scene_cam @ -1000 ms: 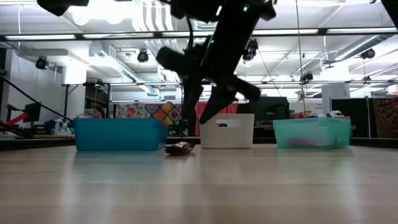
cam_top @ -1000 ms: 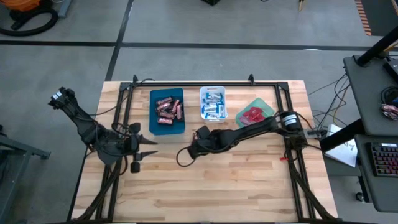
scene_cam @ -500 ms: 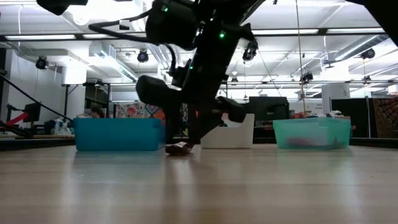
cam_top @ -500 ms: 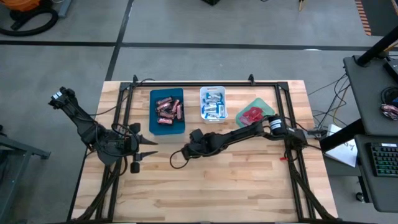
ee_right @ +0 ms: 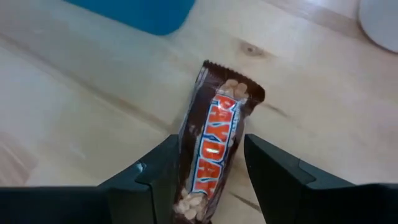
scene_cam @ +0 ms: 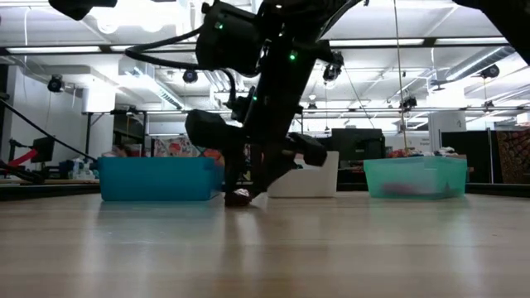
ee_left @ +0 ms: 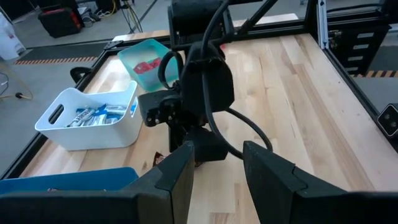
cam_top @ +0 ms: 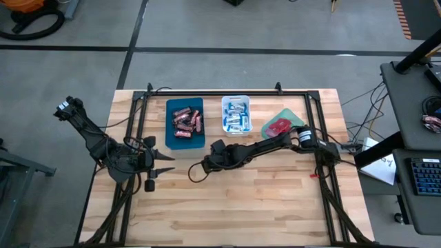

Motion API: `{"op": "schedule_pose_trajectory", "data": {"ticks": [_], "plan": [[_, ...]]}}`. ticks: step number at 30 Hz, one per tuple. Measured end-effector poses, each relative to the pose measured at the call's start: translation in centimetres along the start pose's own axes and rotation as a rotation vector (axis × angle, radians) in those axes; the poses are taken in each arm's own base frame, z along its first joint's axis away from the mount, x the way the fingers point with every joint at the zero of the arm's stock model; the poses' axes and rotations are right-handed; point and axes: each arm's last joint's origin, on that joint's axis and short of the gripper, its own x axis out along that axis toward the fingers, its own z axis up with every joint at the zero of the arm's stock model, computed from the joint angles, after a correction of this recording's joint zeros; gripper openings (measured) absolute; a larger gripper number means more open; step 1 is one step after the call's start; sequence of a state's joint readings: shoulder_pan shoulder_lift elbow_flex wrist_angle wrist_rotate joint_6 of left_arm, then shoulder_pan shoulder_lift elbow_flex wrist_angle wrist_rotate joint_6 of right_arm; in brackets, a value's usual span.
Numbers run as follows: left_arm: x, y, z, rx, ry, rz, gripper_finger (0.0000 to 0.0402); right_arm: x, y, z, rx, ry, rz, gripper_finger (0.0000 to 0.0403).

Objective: Sort candy
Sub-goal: Put the brown chocolate into the blue bin

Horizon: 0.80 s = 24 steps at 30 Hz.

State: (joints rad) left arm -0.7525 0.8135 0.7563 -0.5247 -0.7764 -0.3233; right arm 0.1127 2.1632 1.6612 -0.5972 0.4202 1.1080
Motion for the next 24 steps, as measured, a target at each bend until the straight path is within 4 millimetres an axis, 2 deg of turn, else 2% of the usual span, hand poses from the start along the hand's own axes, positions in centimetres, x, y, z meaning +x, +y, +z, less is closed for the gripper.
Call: {"op": "schedule_pose_trajectory", "data": {"ticks": [17, 24], "plan": [[0.0, 0.0, 0.1, -0.009, -0.005, -0.002, 0.0123, 1.2, -0.4, -0.6, -0.062, -0.02, 0.041, 0.0168], [0.0, 0.0, 0.1, -0.02, -0.005, -0.002, 0.0123, 1.1, -0.1, -0.6, -0.106, -0.025, 0.05, 0.0107]]}}
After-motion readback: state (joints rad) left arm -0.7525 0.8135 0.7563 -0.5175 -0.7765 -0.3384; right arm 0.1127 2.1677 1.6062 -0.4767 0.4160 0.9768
